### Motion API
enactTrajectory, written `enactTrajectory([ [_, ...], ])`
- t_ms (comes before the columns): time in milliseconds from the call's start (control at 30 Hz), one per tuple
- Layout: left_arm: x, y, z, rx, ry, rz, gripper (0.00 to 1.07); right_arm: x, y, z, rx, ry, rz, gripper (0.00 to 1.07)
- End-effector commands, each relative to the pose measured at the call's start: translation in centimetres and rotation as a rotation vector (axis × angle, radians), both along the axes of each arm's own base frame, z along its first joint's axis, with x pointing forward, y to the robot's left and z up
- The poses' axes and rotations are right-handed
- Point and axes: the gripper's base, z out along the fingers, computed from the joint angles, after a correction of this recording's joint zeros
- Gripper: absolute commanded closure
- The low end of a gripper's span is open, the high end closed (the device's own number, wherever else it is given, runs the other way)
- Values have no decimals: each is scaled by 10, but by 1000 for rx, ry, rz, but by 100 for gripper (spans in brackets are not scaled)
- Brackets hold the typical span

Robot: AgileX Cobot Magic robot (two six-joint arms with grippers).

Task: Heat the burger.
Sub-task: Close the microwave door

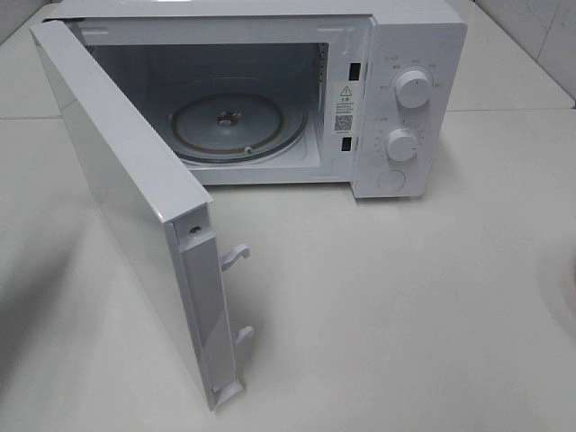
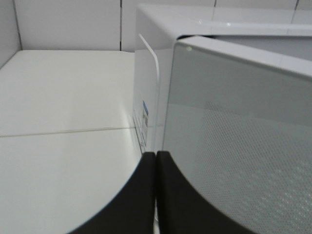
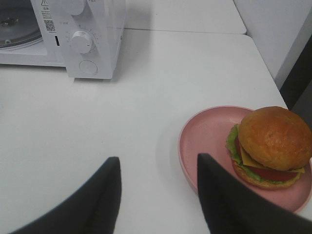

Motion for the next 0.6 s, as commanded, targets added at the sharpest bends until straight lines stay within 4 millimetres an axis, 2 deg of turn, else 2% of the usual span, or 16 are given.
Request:
enactTrajectory([
  [33,8,-5,-3,-14,-13,-56,107,-4,0,1,-4,-37,5,57],
  [267,37,-12,-15,-9,42,-170,107,-4,0,1,-4,-37,5,57],
  [600,51,-28,-20,-20,62,-260,107,-4,0,1,-4,-37,5,57],
])
